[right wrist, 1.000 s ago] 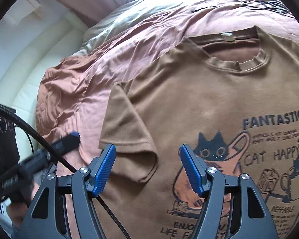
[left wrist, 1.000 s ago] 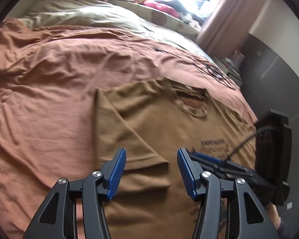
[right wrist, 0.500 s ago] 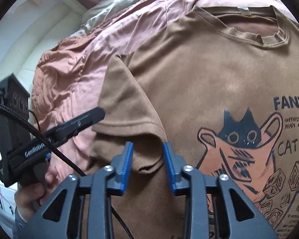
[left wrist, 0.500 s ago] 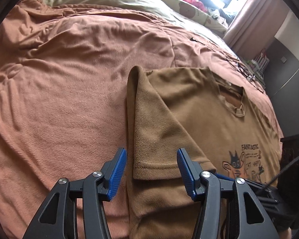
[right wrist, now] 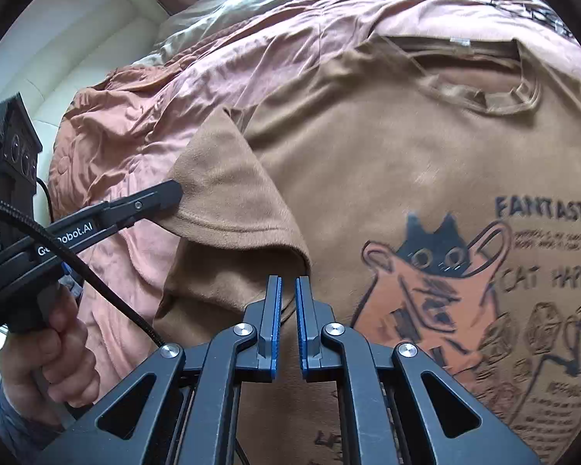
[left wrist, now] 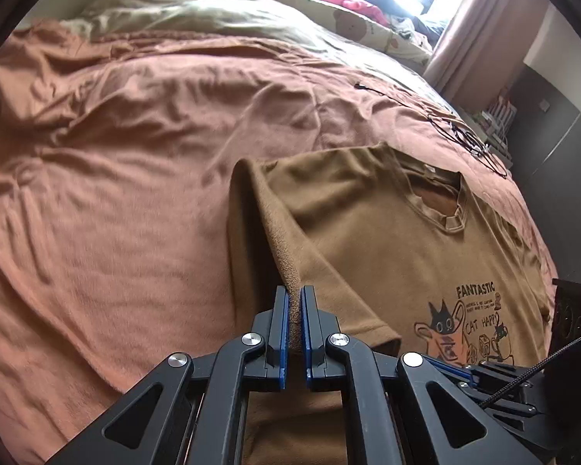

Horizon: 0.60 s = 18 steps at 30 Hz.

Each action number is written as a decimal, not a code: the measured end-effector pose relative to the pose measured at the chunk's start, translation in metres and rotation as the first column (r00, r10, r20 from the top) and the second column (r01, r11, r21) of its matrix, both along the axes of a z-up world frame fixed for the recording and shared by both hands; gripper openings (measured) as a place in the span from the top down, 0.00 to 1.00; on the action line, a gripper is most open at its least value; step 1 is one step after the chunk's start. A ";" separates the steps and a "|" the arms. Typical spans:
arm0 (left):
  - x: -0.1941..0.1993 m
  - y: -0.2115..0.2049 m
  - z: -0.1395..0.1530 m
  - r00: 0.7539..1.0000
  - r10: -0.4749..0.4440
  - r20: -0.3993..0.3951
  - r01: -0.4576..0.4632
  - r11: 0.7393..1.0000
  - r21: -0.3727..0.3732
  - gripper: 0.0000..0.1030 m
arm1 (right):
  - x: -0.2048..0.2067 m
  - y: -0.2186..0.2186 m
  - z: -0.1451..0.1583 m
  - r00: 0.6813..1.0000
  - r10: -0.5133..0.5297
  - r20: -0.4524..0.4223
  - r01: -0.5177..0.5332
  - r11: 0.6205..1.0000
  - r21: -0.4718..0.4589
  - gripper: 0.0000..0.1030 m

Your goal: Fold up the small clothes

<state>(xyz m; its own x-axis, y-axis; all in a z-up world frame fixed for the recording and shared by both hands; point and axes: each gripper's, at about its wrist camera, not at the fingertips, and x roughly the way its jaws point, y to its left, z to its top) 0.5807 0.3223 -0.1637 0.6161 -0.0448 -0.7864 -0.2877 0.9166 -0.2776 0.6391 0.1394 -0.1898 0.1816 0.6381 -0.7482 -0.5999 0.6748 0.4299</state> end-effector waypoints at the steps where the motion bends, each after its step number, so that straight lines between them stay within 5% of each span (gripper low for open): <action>1: 0.002 -0.003 0.003 1.000 -0.006 0.004 0.006 1.000 0.003 0.94 | 0.001 -0.001 0.003 1.000 0.007 0.014 -0.007 1.000 0.003 0.95; 4: 0.011 -0.011 0.011 0.999 -0.032 0.024 0.032 0.999 -0.021 0.95 | 0.003 0.000 0.007 0.999 0.032 0.039 -0.031 0.999 -0.007 0.84; 7: 0.022 -0.022 0.020 0.997 -0.058 0.048 0.060 0.998 -0.036 0.95 | 0.002 -0.002 0.006 0.998 0.030 0.050 -0.030 1.000 0.006 0.45; 18: 0.061 -0.046 0.033 0.984 -0.141 0.109 0.149 0.987 -0.065 0.93 | 0.041 -0.005 -0.014 0.999 -0.001 -0.053 0.008 0.991 0.135 0.43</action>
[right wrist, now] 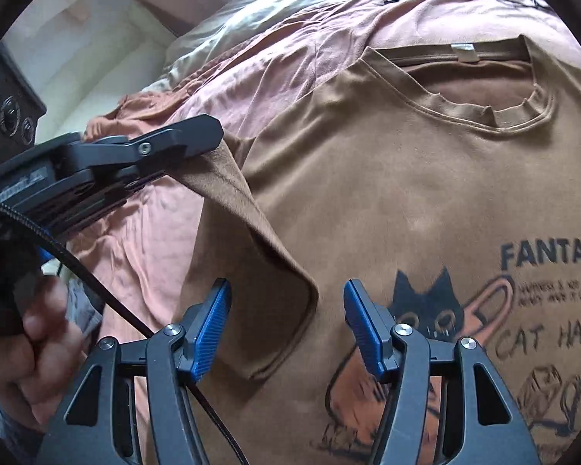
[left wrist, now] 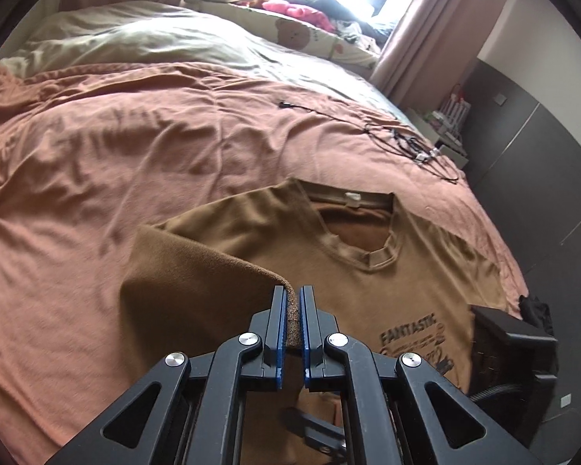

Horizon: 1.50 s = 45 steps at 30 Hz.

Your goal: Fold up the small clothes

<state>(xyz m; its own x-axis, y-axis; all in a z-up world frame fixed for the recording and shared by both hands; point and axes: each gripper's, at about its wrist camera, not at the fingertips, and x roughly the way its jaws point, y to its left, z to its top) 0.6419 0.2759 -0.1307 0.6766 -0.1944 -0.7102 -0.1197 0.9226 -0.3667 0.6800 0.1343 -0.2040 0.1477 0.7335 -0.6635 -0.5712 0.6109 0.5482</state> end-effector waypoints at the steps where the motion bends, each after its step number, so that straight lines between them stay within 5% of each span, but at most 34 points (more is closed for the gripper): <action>1: 0.002 0.000 0.000 1.000 -0.007 -0.001 0.007 1.000 -0.003 0.85 | 0.004 0.002 -0.002 1.000 -0.007 0.002 0.007 1.000 0.000 0.43; 4: 0.002 0.005 -0.001 1.000 0.013 -0.002 -0.013 1.000 0.004 0.62 | 0.014 0.008 -0.009 1.000 -0.025 0.000 0.025 1.000 0.007 0.46; 6: -0.003 0.015 -0.001 0.999 0.040 0.009 -0.040 0.999 0.015 0.57 | 0.020 0.015 -0.016 1.000 -0.012 -0.023 0.013 1.000 0.012 0.55; 15: -0.018 0.057 -0.021 0.983 0.174 -0.060 -0.167 0.979 0.113 0.57 | 0.039 0.018 -0.030 0.994 -0.061 -0.086 0.062 0.998 0.011 0.98; 33: -0.007 0.073 -0.076 0.960 0.212 -0.181 -0.174 0.962 0.209 0.57 | 0.012 -0.014 0.001 0.987 -0.148 -0.062 0.149 0.989 -0.001 0.98; 38: -0.001 0.082 -0.079 0.959 0.223 -0.173 -0.186 0.961 0.206 0.58 | 0.031 -0.017 -0.015 0.981 -0.159 -0.109 0.159 0.987 -0.003 0.70; 45: 0.009 0.091 -0.076 0.962 0.224 -0.158 -0.191 0.962 0.197 0.58 | 0.061 -0.020 -0.023 0.973 -0.169 -0.157 0.181 0.981 0.070 0.70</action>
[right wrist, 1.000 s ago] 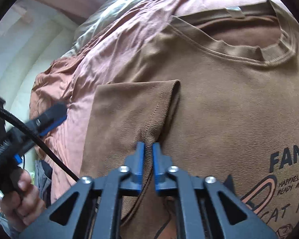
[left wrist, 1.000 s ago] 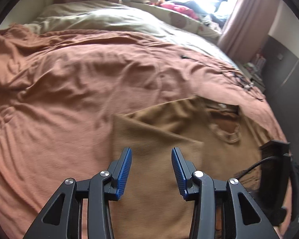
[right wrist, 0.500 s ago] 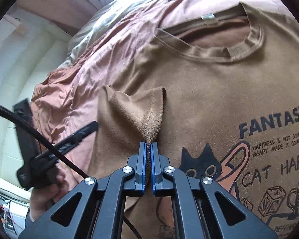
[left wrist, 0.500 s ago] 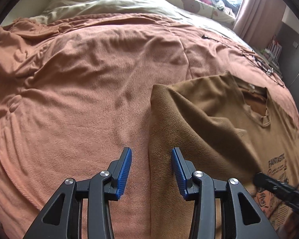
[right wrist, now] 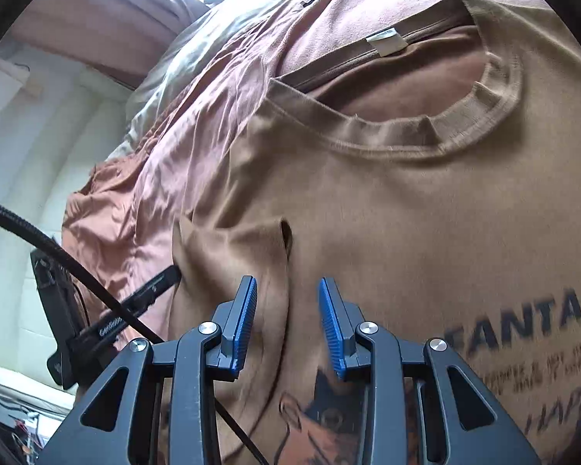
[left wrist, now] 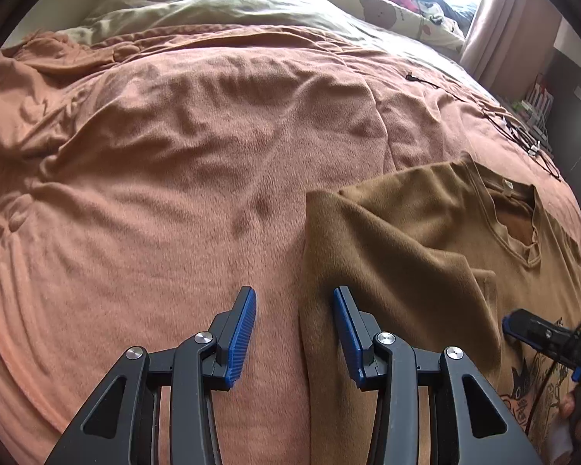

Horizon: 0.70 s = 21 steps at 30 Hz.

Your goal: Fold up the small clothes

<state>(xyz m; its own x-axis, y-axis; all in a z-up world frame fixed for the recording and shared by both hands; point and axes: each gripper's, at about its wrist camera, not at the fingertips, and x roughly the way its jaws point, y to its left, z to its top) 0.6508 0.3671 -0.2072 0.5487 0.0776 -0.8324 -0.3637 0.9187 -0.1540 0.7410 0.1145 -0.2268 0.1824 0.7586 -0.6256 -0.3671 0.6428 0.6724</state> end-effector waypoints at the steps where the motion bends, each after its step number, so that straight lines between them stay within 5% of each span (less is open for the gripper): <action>1: 0.002 0.001 0.000 1.000 0.002 0.002 -0.002 1.000 -0.002 0.58 | 0.005 0.003 -0.002 1.000 -0.001 -0.005 0.001 1.000 0.000 0.70; 7: 0.012 0.006 -0.001 1.000 0.010 0.001 -0.010 1.000 -0.012 0.58 | 0.021 0.029 -0.008 1.000 0.024 0.009 -0.024 1.000 -0.004 0.72; 10: 0.014 0.008 -0.002 1.000 0.016 -0.006 -0.016 1.000 -0.019 0.58 | 0.020 0.037 -0.007 0.999 0.033 0.022 -0.031 0.998 -0.051 0.98; 21: 0.006 0.022 0.017 0.997 0.068 0.038 -0.068 0.998 -0.008 0.57 | -0.015 0.001 0.030 0.983 -0.106 0.147 0.120 0.989 -0.091 1.00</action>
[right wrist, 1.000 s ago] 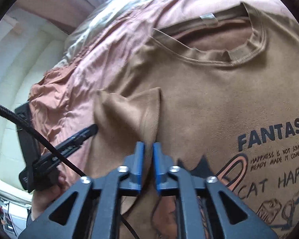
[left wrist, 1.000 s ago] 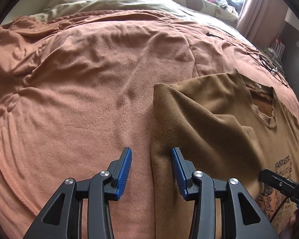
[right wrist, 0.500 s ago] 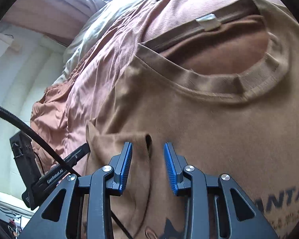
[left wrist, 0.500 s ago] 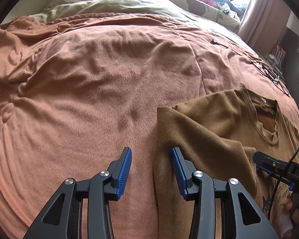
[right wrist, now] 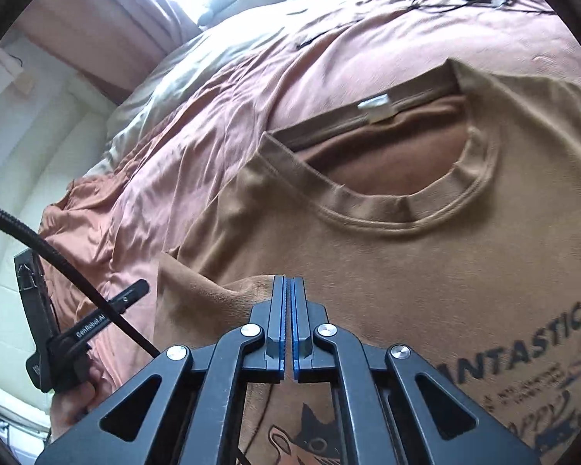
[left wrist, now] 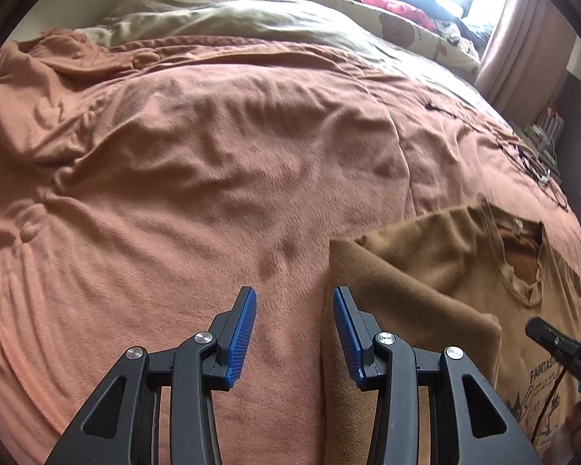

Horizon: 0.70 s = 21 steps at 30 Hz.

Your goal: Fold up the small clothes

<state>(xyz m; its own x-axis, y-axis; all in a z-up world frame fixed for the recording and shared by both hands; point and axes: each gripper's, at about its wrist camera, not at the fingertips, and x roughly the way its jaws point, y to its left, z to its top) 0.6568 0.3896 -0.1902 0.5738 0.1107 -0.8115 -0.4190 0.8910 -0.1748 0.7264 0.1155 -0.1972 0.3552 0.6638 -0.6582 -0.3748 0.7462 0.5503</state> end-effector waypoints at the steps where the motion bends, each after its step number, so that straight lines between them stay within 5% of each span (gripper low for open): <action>1: 0.001 0.001 0.001 1.000 -0.001 0.002 0.001 1.000 -0.004 0.58 | -0.003 -0.001 0.001 1.000 -0.006 0.004 0.006 1.000 -0.003 1.00; 9: 0.008 -0.004 -0.003 1.000 -0.017 -0.013 0.017 1.000 0.010 0.57 | 0.007 0.011 -0.006 0.996 0.084 -0.035 -0.083 0.996 0.005 0.96; 11: 0.008 -0.005 -0.002 1.000 -0.019 -0.012 0.020 1.000 0.015 0.57 | 0.007 0.013 -0.008 0.994 0.107 -0.035 -0.106 0.994 0.003 0.65; 13: 0.008 -0.004 -0.002 1.000 -0.016 -0.011 0.016 1.000 0.010 0.57 | 0.011 0.014 -0.010 0.993 0.107 -0.038 -0.107 0.994 0.003 0.56; 21: 0.007 -0.004 0.000 1.000 -0.017 -0.014 0.018 1.000 0.021 0.58 | 0.025 0.032 -0.030 0.987 0.138 -0.080 -0.134 0.990 0.051 0.59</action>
